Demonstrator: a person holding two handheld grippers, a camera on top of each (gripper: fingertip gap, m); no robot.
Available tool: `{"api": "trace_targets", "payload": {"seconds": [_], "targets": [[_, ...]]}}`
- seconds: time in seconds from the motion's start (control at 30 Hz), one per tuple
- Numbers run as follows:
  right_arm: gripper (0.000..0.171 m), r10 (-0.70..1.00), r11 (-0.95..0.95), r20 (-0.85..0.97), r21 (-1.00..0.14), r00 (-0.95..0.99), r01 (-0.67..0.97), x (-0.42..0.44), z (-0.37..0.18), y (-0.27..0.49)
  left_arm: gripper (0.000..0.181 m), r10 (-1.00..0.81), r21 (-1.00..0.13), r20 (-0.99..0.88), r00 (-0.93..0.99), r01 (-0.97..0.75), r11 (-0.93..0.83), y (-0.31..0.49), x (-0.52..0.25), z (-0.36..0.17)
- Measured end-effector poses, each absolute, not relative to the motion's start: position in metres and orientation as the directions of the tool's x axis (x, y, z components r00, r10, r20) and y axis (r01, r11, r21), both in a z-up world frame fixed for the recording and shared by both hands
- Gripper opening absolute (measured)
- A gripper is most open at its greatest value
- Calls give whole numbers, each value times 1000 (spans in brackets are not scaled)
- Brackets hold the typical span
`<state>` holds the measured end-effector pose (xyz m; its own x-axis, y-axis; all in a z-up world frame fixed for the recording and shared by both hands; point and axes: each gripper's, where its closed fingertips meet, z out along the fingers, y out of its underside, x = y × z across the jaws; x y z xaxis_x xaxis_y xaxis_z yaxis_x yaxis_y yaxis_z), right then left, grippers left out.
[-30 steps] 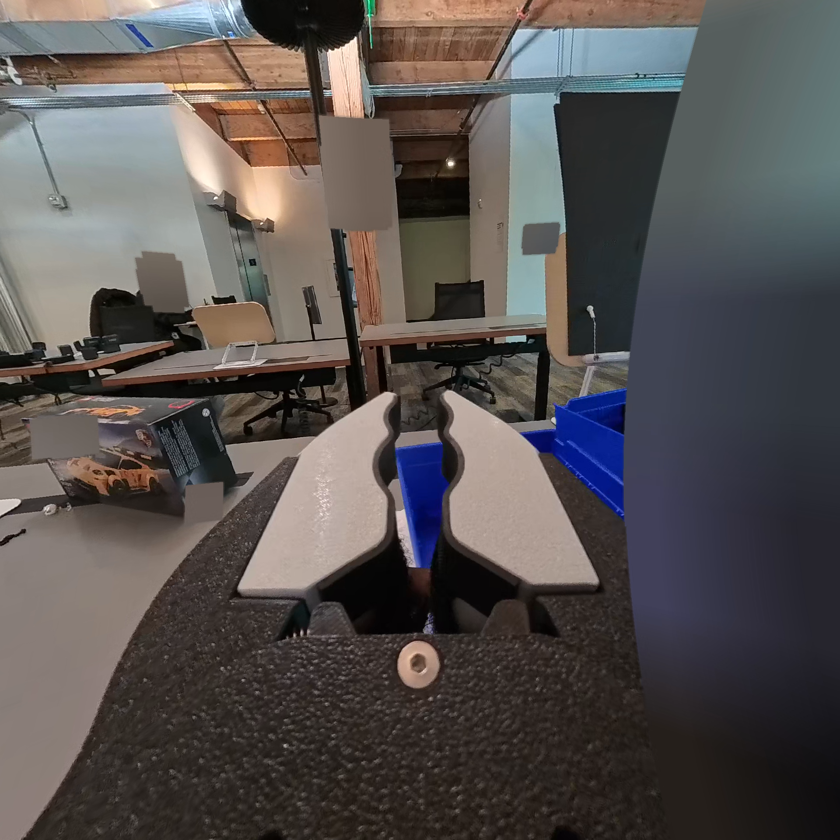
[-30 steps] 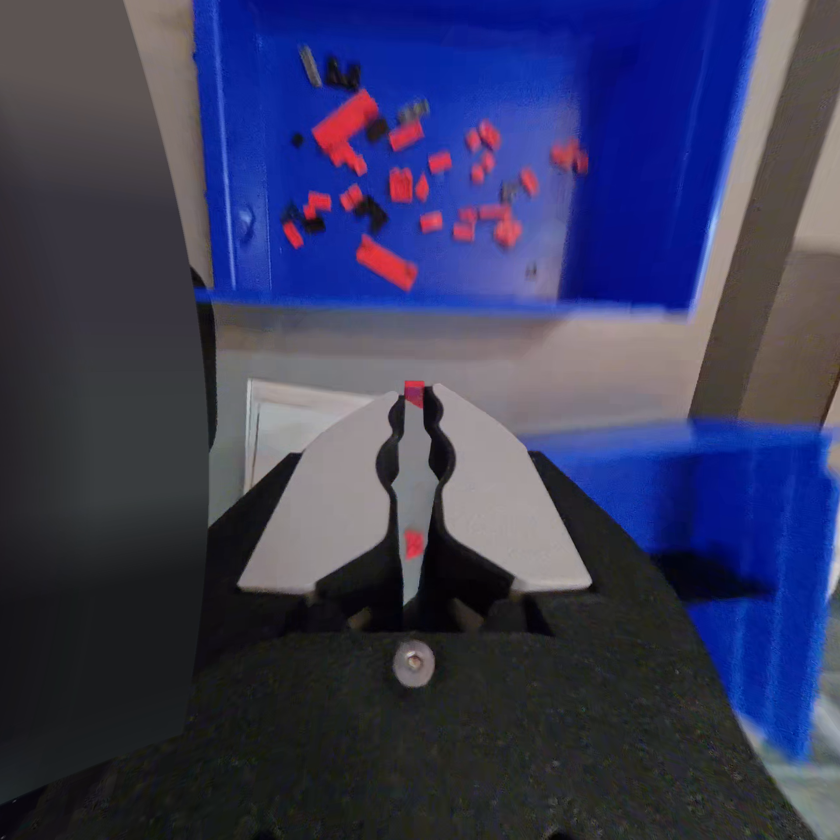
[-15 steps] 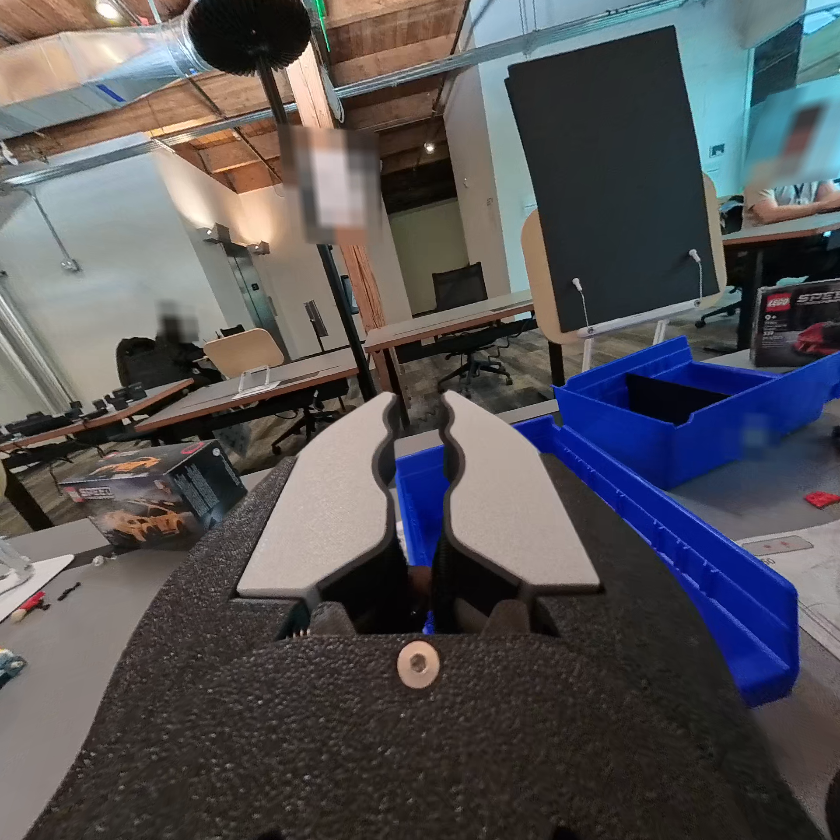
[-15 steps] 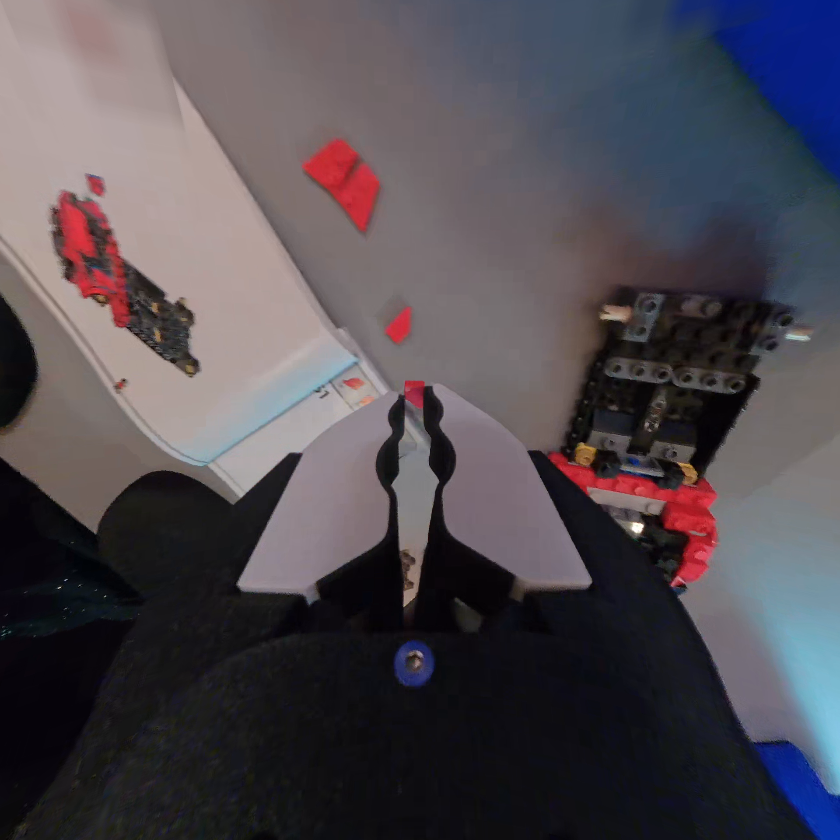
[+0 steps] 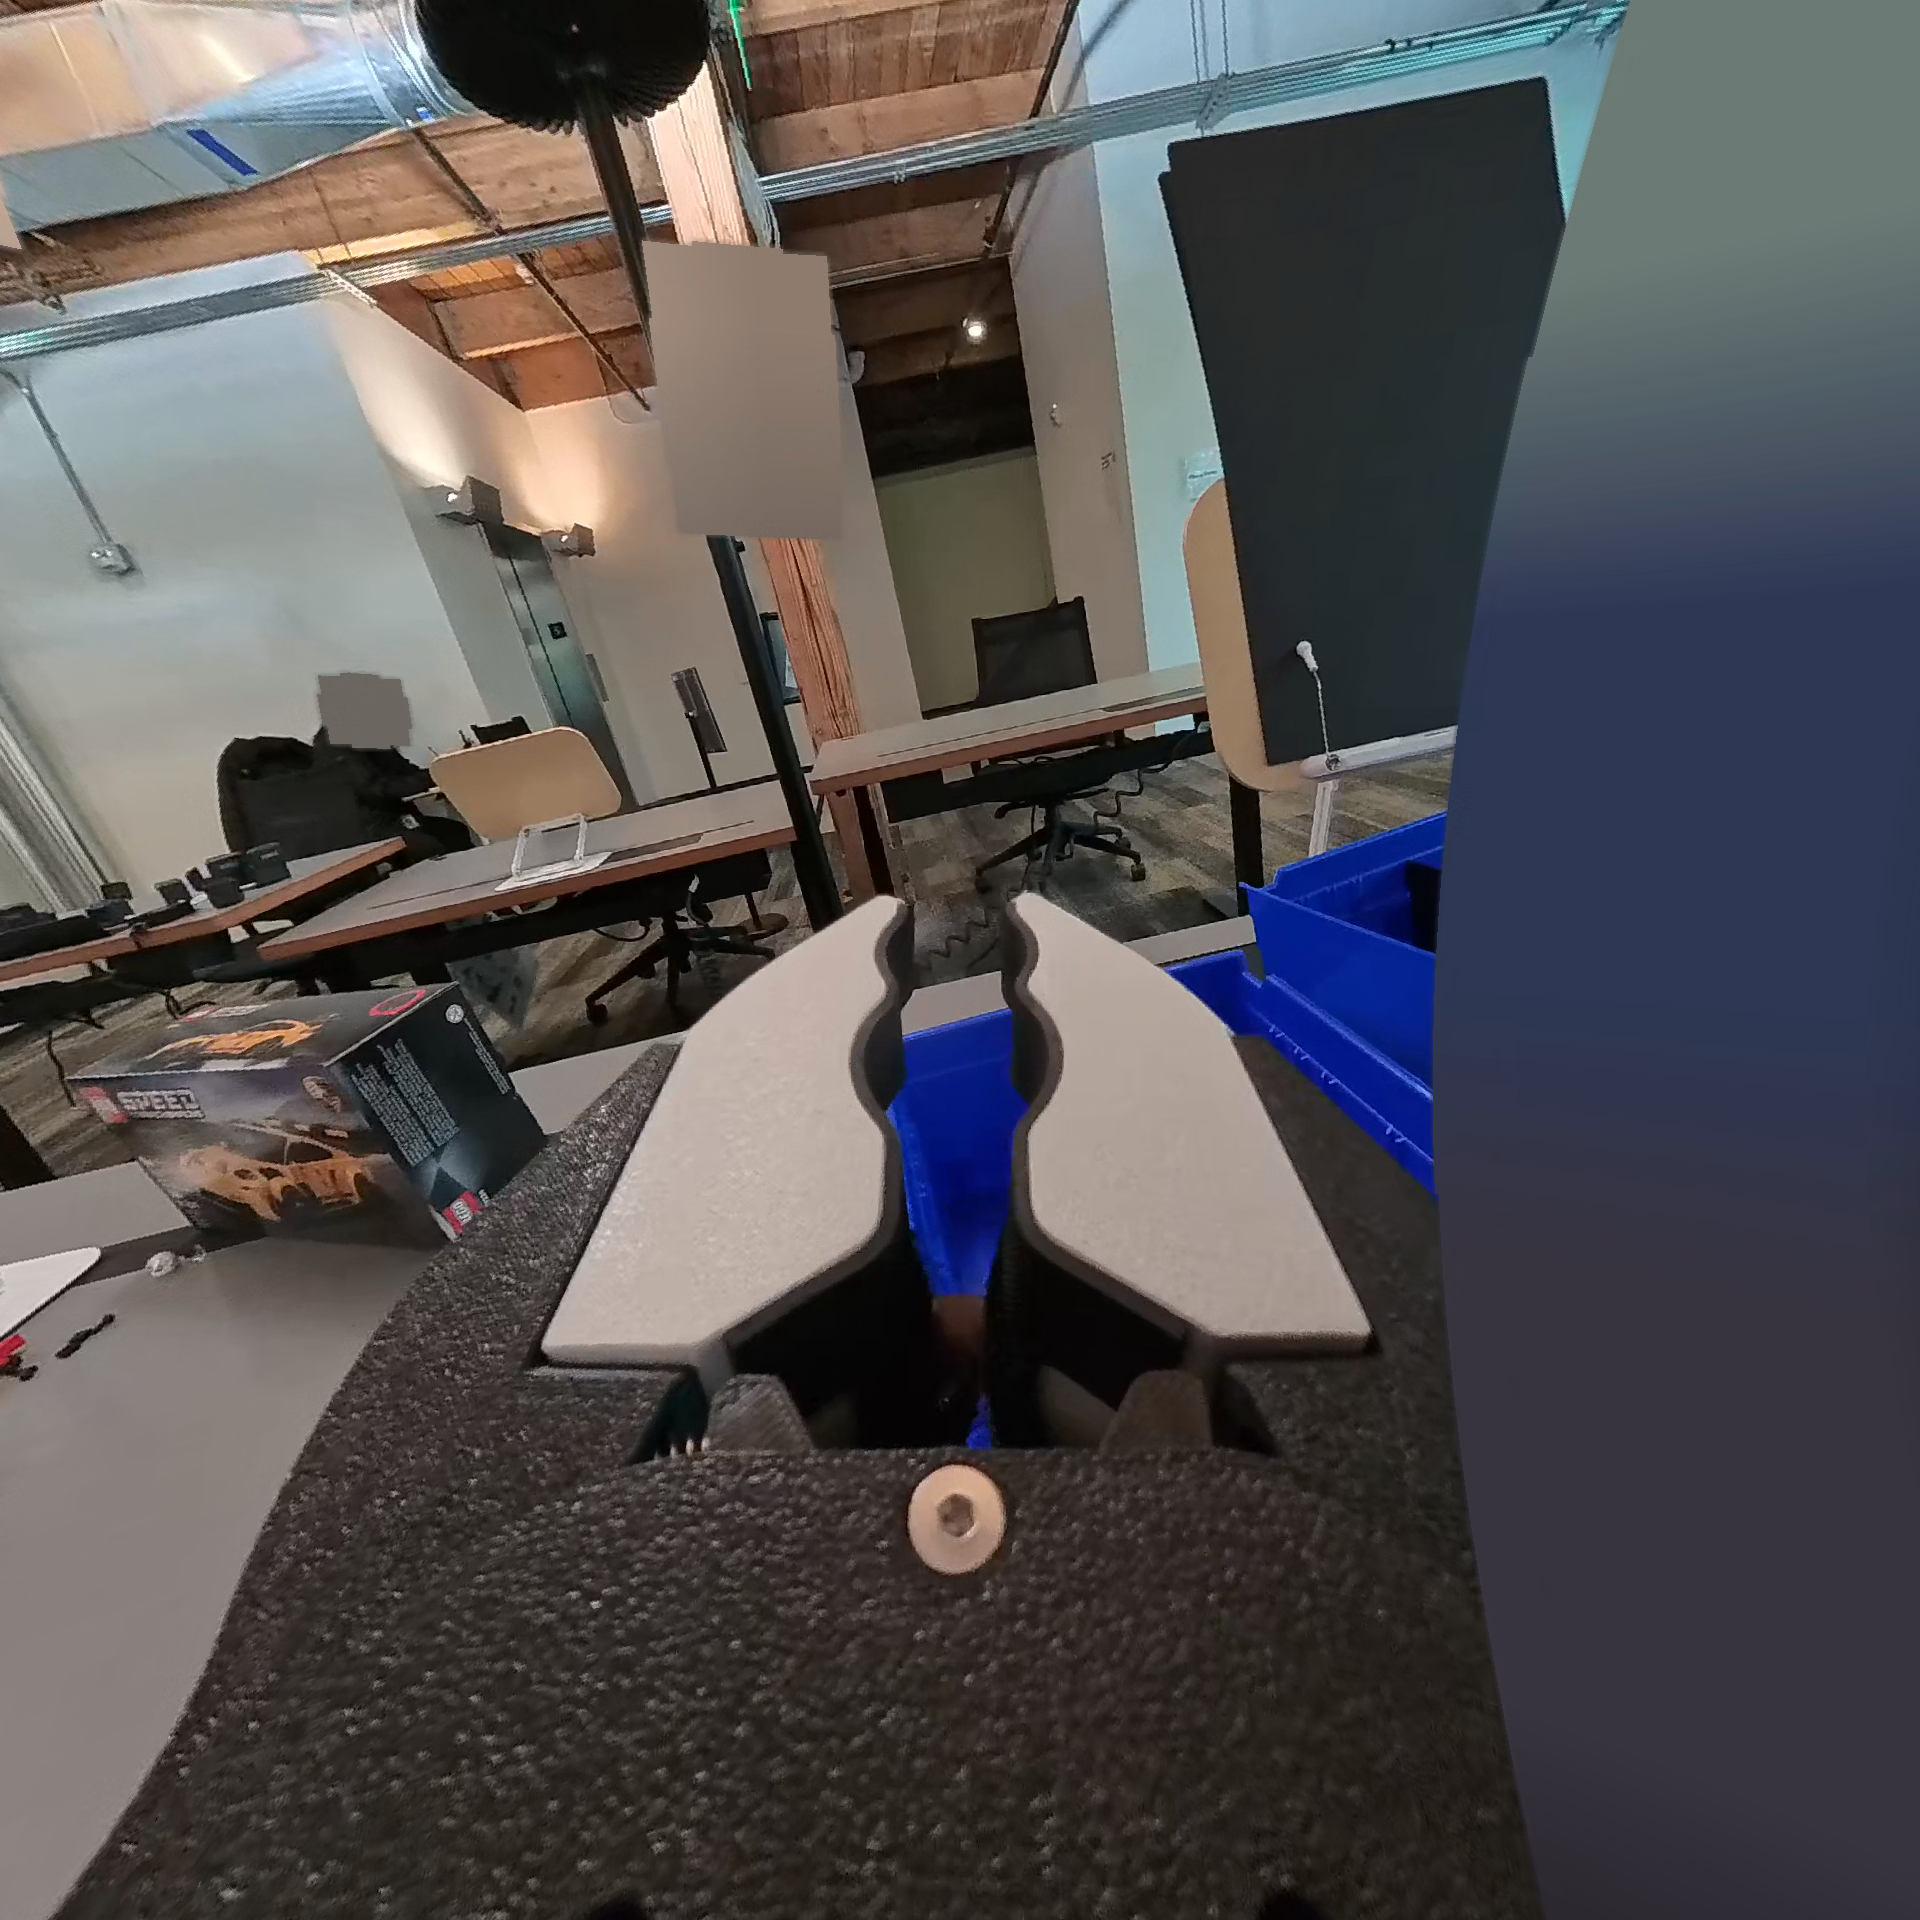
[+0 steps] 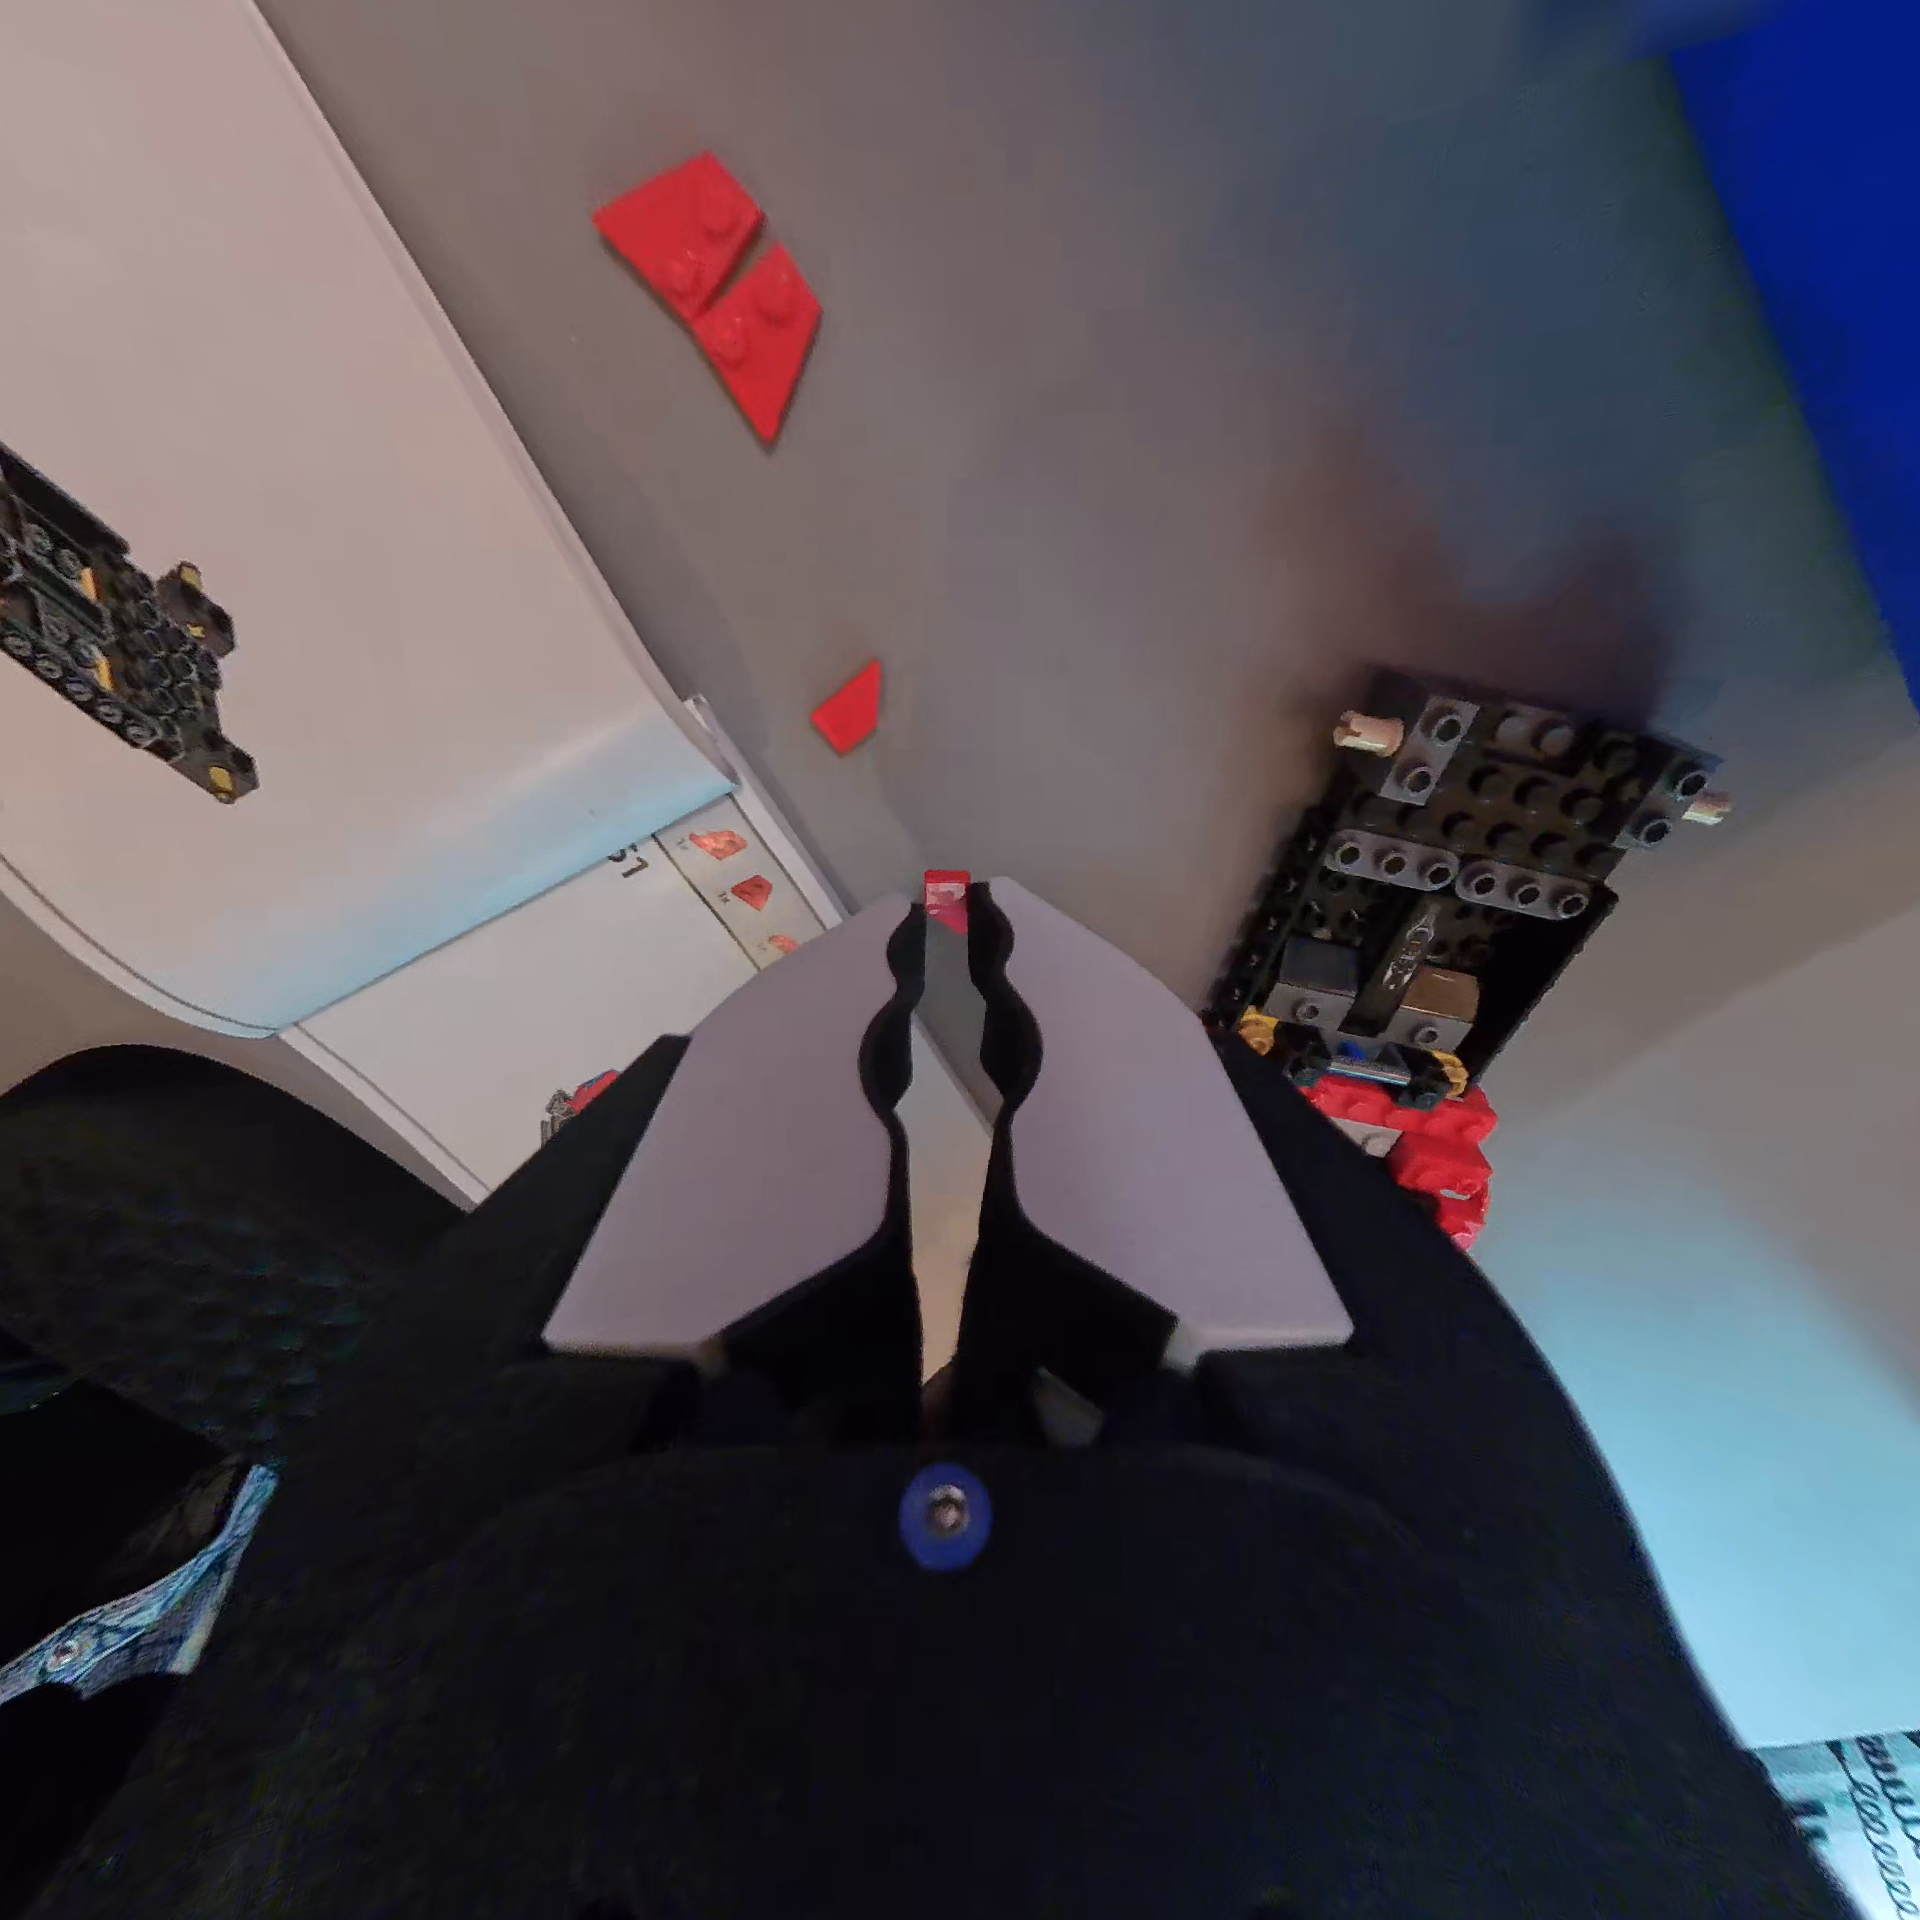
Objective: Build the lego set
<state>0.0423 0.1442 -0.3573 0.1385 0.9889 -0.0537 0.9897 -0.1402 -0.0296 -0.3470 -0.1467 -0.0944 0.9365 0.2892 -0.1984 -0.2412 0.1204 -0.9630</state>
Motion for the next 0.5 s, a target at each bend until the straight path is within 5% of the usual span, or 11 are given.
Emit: {"api": "trace_targets", "payload": {"seconds": [0.5], "targets": [[9, 994, -108, -32, -40, 107, 993, 38, -363, 151, 15, 280, -965, -206, 938, -241, 100, -142, -347, -98]]}}
